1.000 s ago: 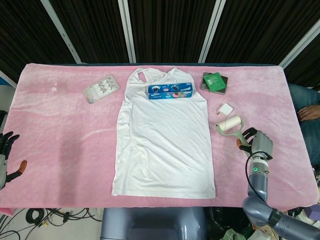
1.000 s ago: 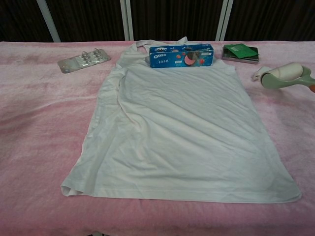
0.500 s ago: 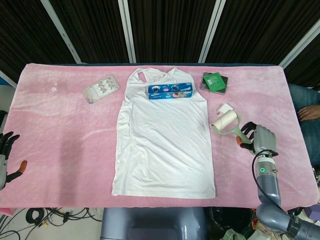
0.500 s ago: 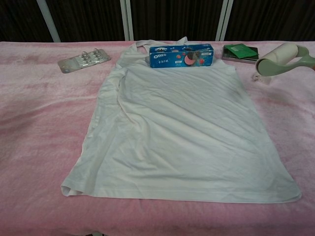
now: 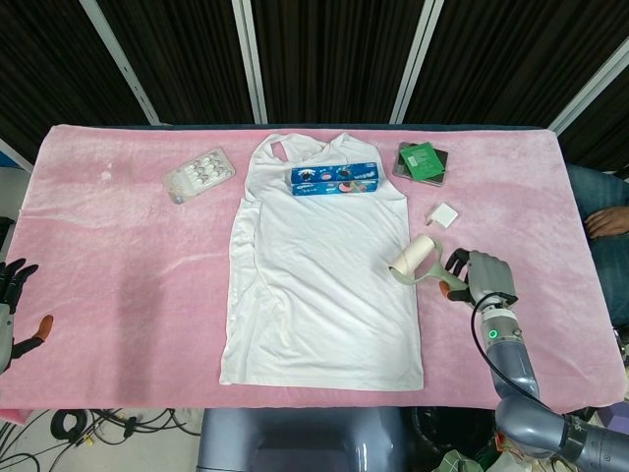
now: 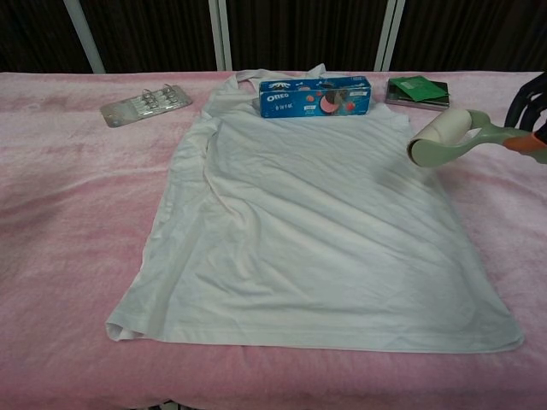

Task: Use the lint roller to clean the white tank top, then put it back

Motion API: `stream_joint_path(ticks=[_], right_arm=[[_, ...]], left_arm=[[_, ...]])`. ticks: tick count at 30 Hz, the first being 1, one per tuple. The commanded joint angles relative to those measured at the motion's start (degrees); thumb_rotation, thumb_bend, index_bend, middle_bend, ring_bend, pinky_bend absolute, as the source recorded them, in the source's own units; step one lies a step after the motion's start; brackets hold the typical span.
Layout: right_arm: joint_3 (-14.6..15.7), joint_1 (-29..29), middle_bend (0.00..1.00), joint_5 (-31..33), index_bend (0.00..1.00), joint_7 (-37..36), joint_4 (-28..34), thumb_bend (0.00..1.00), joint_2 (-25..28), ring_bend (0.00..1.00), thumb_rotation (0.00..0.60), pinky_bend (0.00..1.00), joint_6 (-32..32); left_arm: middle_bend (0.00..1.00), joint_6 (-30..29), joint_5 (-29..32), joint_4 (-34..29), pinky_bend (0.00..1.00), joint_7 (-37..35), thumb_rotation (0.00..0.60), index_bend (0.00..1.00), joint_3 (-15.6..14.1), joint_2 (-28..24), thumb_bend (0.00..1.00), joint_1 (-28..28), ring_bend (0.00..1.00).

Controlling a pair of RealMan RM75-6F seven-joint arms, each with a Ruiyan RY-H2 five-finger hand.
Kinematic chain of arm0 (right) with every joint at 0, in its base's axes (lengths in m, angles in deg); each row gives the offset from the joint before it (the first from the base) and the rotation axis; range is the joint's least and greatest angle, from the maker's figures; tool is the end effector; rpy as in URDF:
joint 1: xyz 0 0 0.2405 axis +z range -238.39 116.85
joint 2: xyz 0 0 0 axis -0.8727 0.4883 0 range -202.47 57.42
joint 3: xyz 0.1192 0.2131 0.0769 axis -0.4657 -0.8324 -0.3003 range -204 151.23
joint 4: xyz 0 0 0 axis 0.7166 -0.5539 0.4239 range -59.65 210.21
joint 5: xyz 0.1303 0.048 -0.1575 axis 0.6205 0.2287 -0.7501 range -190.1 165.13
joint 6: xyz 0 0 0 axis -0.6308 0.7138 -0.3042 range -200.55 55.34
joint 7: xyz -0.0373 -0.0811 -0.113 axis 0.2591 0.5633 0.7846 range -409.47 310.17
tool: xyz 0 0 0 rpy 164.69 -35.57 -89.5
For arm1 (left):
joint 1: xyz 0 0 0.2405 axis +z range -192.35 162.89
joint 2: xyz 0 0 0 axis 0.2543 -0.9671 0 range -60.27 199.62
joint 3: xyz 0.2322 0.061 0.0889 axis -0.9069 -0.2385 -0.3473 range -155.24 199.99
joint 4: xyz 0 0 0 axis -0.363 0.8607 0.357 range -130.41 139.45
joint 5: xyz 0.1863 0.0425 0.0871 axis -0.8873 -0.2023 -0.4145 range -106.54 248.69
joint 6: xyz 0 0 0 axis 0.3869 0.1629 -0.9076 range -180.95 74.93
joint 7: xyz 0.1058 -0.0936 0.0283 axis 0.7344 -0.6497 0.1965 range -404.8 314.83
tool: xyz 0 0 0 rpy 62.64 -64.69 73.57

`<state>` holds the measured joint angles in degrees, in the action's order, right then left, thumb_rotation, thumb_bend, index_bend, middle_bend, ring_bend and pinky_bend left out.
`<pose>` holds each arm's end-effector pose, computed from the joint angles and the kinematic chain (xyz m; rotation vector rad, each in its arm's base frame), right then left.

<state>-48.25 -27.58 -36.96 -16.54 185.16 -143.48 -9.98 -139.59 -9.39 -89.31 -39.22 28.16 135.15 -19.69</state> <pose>-0.1973 -0.3210 0.0851 1.3187 -1.4093 0.6989 -0.3107 0.1908 0.1647 -1.2804 -0.8548 -0.8687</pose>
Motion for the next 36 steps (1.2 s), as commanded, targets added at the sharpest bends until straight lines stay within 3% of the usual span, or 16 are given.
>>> stream_joint_path(ticks=[1, 19, 36], right_arm=[[0.8, 1.1, 0.65, 0.8, 0.82, 0.5, -0.1, 0.52, -0.7, 0.61, 0.6, 0.44, -0.6], [7.7, 7.4, 0.65, -2.1, 0.82, 6.7, -5.0, 0.52, -5.4, 0.61, 0.6, 0.44, 0.4], [7.1, 12.2, 0.65, 4.5, 0.82, 9.2, -6.1, 0.53, -6.1, 0.61, 0.6, 0.44, -1.6]], left_arm=[[0.09, -0.1, -0.1, 0.0, 0.0, 0.1, 0.6, 0.15, 0.0, 0.0, 0.32, 0.0, 0.04], [0.09, -0.1, 0.1, -0.1, 0.0, 0.2, 0.6, 0.15, 0.0, 0.0, 0.32, 0.1, 0.04], [0.09, -0.3, 0.0, -0.1, 0.0, 0.1, 0.6, 0.15, 0.0, 0.0, 0.32, 0.2, 0.04]])
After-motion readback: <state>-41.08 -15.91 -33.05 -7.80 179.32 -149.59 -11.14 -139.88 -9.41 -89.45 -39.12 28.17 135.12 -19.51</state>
